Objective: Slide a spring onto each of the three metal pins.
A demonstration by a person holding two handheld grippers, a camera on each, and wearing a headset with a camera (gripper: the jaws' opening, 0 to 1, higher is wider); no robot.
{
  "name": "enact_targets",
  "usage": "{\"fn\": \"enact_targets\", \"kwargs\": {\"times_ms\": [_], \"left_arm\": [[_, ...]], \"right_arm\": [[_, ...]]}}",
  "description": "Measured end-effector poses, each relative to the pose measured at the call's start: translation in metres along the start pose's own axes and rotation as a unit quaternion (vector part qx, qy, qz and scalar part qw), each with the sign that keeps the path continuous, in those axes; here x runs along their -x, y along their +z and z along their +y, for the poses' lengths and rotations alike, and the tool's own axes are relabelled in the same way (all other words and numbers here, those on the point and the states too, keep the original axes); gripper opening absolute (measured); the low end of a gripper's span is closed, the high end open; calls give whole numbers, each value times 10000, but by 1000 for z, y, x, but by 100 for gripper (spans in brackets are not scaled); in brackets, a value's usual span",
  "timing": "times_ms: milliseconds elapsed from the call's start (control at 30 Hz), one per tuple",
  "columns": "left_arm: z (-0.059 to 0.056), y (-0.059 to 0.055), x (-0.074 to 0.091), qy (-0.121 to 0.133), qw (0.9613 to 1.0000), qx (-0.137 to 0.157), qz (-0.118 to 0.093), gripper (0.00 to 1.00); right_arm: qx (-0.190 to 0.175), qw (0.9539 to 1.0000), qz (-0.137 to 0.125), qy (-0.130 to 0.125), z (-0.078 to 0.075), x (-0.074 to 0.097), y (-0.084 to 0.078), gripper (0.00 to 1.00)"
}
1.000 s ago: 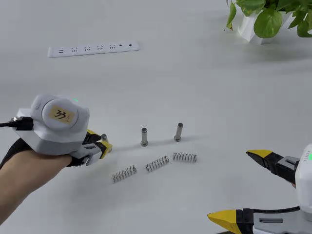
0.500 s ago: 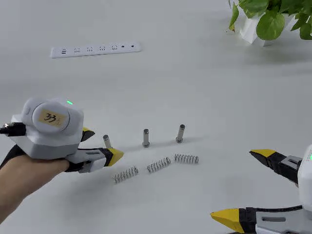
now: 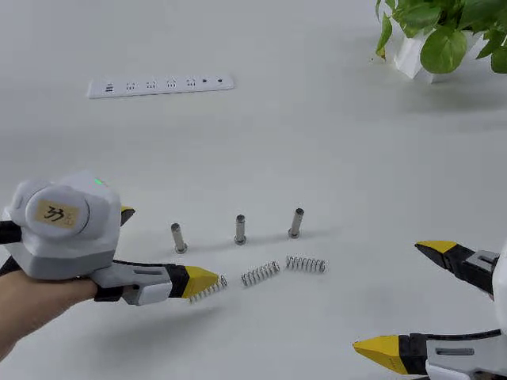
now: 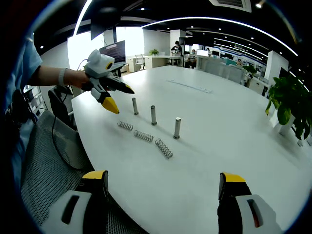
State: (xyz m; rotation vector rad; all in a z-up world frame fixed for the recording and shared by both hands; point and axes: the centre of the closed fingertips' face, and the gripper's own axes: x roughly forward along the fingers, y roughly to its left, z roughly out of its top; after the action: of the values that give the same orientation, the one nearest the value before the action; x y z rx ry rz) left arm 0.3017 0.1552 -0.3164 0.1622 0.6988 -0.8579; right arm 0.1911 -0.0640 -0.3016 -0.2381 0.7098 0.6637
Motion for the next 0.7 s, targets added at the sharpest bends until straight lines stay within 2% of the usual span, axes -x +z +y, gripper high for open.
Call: {"fn": "enact_targets", "kwargs": {"times_ms": [100, 300, 400, 700], "left_arm": [[1, -1, 2, 35, 10000, 16, 11, 99], [3, 2, 7, 70, 9999, -26, -120, 99], [3, 0, 10, 86, 9998, -69, -142, 99], [-7, -9, 22, -7, 9991, -325, -285, 99]], "right_arm": [[34, 10000, 21, 3, -1, -1, 0, 94], [78, 10000, 16, 9, -3, -2, 2, 94], [98, 9999, 39, 12, -4, -2, 2, 94], [152, 9998, 87, 48, -4, -4, 0, 94]]}}
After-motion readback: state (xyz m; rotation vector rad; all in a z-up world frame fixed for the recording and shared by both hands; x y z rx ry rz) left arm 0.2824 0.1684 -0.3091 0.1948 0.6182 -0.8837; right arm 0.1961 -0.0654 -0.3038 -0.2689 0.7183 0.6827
